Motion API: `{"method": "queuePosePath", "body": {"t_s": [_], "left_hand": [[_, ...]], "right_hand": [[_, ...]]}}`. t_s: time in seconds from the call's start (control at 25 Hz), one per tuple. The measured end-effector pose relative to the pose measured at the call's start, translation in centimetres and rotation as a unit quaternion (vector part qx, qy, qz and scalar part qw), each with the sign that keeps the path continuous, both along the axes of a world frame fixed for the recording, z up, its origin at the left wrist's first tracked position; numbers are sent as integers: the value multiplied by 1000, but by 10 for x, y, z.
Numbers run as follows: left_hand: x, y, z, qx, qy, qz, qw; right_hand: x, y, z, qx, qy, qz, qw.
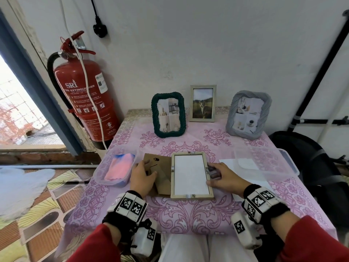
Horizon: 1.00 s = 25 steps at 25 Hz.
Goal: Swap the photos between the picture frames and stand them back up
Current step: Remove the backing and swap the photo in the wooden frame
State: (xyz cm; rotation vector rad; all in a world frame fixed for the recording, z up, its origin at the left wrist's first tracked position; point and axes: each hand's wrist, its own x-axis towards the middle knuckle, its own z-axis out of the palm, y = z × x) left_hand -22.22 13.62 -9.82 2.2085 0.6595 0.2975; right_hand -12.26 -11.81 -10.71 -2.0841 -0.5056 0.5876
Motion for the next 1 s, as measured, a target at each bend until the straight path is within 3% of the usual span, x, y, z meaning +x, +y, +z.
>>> {"method": "queuePosePath", "body": {"t_s": [0.08, 0.2, 0.44, 0.72, 0.84, 1.0], "left_hand": [[0, 3, 9, 29, -40, 5, 999], [3, 10, 23, -34, -101, 20, 994], [6, 19, 33, -85, -57, -27, 994], [9, 35, 51, -149, -165, -15, 975], [10, 19, 49, -232, -160, -33, 959], [16, -9, 34, -279, -123, -60, 950]], "right_hand": [[0, 0, 0, 5, 2, -5, 1000], [0, -1, 0, 5, -1, -6, 1000], [-1, -2, 0, 1, -2, -7, 1000], [-1, -3, 0, 1, -4, -1, 1000], [-1, -3, 0, -2, -3, 3, 1000], [-1, -3, -1, -3, -6, -6, 1000]]}}
